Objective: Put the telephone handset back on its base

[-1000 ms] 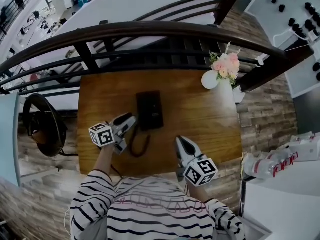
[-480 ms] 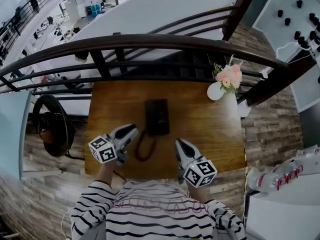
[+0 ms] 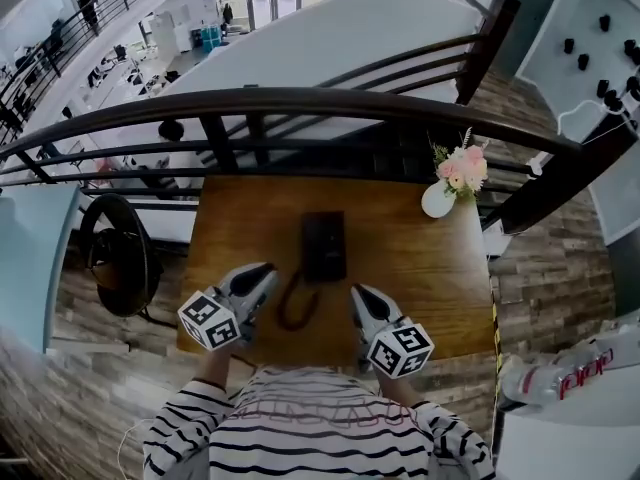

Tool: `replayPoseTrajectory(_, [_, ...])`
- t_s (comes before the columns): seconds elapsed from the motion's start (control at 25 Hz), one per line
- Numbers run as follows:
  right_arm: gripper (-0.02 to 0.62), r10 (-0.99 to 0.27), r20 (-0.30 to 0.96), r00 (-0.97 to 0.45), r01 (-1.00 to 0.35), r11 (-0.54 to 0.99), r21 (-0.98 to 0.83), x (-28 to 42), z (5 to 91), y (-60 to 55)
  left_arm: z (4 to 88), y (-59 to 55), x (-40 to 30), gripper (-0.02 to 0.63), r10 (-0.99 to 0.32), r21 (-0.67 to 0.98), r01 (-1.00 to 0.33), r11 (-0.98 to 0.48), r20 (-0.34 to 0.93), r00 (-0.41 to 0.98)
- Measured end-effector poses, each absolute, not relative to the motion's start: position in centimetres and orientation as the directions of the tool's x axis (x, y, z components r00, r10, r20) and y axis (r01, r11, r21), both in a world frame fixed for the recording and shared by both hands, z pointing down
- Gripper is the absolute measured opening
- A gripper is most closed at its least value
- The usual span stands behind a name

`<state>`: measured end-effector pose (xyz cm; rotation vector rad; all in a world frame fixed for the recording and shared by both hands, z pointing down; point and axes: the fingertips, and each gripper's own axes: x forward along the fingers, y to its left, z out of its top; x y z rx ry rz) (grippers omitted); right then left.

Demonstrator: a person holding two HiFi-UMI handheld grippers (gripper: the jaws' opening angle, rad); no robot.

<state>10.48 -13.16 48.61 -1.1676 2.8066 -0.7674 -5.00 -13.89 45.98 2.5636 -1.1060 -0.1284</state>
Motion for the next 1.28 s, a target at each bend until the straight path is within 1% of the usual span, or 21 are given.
replayPoseTrajectory(0.4, [0.000, -0.634, 0.175, -0.753, -0.641, 0.647, -0.412, 9.9, 47.6, -11.9, 43.9, -10.7, -4.4, 0.053, -0.749, 0.302, -0.727, -0.617, 0.060, 0.660])
replayPoseTrajectory(0.56, [0.000, -0.620, 0.178, -0.764, -0.631, 0.660, -0.408, 9.6, 47.3, -11.5, 42.9, -9.8, -4.3, 0.005, -0.768, 0.274, -0.747, -0.605, 0.045, 0.639])
replayPoseTrajectory(0.84, [0.000, -0.599, 0.186, -0.779, -0.617, 0.679, -0.399, 9.3, 47.3, -10.9, 43.2, -8.7, -3.7, 0.005, -0.784, 0.264, -0.765, -0.587, 0.050, 0.619])
replayPoseTrajectory(1.28, [0.000, -0.583, 0.242, -0.776, -0.629, 0.687, -0.363, 9.2, 48.3, -10.6, 44.1, -8.0, -2.4, 0.005, -0.775, 0.273, -0.759, -0.591, 0.068, 0.628])
